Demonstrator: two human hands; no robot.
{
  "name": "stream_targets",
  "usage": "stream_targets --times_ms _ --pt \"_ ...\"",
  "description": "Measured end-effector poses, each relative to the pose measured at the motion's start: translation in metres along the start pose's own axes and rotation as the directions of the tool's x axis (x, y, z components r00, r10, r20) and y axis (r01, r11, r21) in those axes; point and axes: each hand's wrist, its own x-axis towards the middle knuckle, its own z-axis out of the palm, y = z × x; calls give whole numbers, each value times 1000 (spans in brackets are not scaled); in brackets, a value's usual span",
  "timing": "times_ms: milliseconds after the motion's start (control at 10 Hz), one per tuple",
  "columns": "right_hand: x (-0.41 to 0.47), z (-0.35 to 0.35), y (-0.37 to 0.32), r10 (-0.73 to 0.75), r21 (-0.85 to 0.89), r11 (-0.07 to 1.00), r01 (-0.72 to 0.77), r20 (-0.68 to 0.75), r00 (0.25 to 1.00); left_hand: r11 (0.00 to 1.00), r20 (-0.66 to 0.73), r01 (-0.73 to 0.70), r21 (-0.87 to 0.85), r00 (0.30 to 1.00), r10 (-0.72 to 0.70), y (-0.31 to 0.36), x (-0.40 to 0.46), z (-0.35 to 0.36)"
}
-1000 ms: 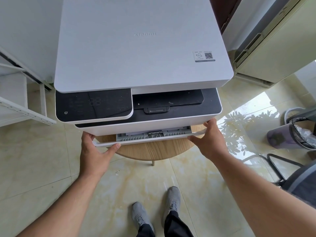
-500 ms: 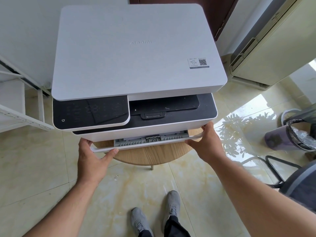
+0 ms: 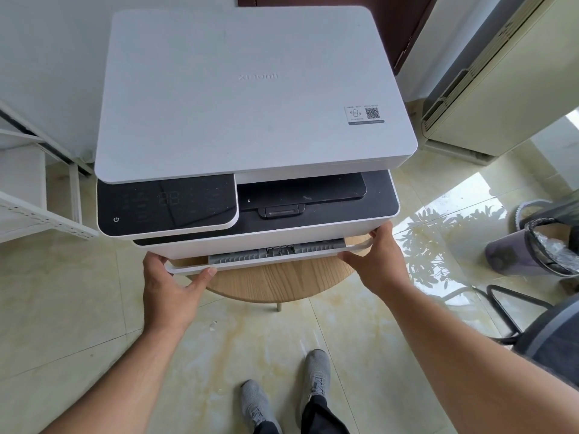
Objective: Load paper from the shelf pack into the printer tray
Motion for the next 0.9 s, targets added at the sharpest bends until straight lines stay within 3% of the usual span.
stream_targets --times_ms 300,600,800,900 --pt "10 7 -2 29 47 999 -26 -72 997 998 -92 63 -3 994 -63 7 7 10" --pt "9 9 -4 61 51 997 -54 -131 990 972 -189 135 193 977 -99 20 4 9" --pt "3 2 -5 4 -22 1000 -6 -87 996 960 -115 93 265 991 -64 22 1 1" --pt "-11 -8 -8 52 -103 993 -58 -59 997 961 -82 125 247 991 -108 27 -7 -17"
